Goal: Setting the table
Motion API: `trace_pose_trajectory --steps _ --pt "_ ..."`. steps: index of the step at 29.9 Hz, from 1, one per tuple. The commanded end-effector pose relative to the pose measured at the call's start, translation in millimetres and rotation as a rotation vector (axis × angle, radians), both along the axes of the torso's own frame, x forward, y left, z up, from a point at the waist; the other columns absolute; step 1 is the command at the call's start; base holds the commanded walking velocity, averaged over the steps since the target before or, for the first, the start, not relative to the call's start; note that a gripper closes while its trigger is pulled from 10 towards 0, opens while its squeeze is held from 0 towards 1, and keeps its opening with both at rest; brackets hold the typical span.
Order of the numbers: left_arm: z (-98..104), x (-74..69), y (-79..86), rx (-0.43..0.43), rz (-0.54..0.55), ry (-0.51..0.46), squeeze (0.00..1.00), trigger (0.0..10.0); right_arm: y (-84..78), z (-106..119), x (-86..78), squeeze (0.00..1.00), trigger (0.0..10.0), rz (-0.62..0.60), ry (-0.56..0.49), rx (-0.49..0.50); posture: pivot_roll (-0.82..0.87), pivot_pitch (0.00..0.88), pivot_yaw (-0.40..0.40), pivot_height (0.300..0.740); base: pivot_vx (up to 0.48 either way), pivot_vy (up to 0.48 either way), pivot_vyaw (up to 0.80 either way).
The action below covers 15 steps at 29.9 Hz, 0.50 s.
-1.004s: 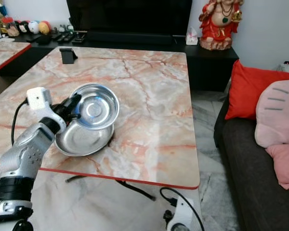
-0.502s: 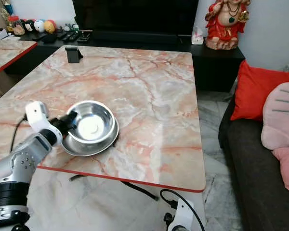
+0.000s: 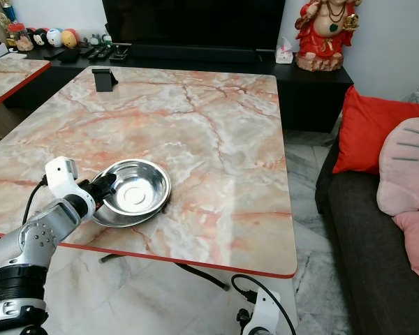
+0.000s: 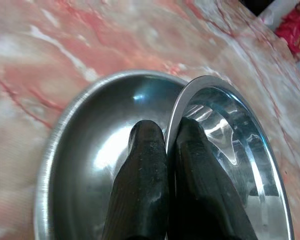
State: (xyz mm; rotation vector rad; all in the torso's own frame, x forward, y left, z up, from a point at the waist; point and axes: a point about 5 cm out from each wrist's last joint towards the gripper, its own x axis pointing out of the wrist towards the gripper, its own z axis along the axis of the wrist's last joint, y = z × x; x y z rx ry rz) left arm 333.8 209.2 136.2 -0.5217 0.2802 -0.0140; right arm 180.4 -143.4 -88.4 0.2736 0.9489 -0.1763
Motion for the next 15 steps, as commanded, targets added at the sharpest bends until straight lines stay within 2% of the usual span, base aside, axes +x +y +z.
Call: trace_pose_trajectory --steps 1,8,15 --pt "11.8 4.3 -1.5 -0.006 0.004 -0.047 0.0 10.0 1.4 -1.4 -2.9 0.0 10.0 0.012 0.012 0.001 0.0 0.0 0.025 0.74 0.0 0.0 0.0" --pt "6.0 3.0 -6.8 0.001 0.0 -0.021 0.0 10.0 -1.7 -2.6 -5.7 0.0 10.0 0.008 0.014 0.002 0.0 0.0 0.023 0.74 0.0 0.0 0.0" --pt "-0.7 3.3 0.1 0.041 0.055 0.019 0.0 10.0 -2.7 -2.4 -5.3 0.0 10.0 0.007 0.013 0.002 0.0 0.0 0.021 0.74 0.0 0.0 0.0"
